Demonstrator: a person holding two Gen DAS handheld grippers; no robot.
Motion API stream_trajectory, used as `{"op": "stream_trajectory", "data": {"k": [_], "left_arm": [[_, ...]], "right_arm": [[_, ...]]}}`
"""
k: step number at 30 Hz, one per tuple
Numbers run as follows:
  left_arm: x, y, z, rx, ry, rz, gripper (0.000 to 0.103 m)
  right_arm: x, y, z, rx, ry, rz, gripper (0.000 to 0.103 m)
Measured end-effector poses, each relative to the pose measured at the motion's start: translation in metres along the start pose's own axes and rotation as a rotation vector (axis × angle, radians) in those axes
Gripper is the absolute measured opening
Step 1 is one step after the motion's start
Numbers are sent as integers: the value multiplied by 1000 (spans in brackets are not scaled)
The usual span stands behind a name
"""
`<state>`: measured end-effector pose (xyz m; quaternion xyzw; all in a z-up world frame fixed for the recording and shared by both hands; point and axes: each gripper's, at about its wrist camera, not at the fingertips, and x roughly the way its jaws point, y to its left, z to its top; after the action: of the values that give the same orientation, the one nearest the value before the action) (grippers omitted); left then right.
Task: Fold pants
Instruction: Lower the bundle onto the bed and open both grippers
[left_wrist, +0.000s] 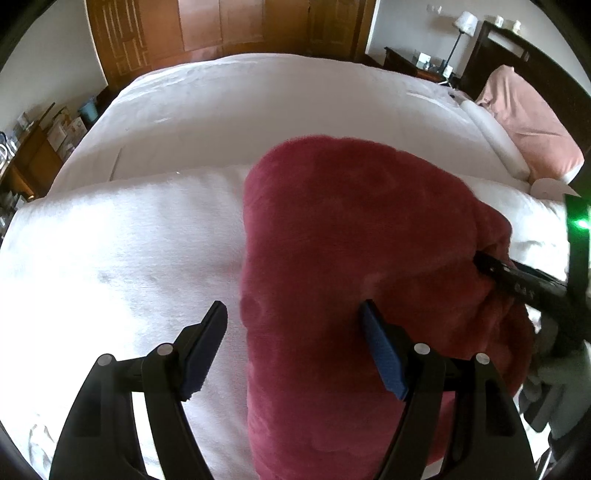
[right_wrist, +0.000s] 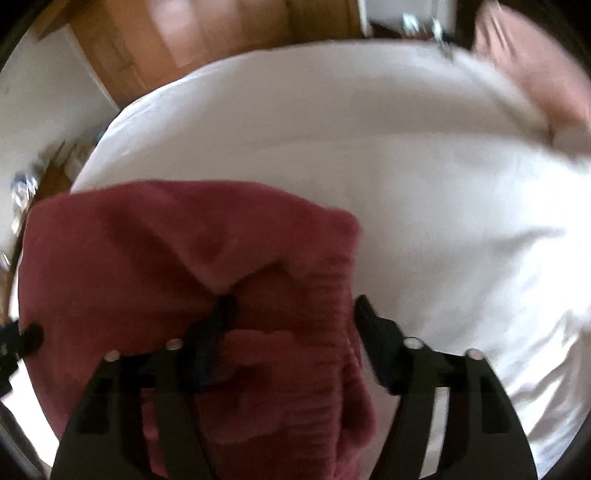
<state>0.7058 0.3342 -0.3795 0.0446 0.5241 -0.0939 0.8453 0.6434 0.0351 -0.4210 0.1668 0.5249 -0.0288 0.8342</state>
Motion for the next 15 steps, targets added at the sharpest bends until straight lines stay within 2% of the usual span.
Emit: {"op": "stream_trajectory", "data": {"k": [1,7,12,15], "left_arm": [[3,-1,0,4,5,1,74],[8,-10,3,12,13,-7,75],[0,-12,1,14,5,2,75],[-10,-10,-4,17,-12,17,75]], "right_arm": [[7,-4,1,8,11,0,79],[24,4,-1,-76,14,-78,82],[20,8,-3,-95,10,-81,83],[3,7,-3,-93,-16,-59,83]]}}
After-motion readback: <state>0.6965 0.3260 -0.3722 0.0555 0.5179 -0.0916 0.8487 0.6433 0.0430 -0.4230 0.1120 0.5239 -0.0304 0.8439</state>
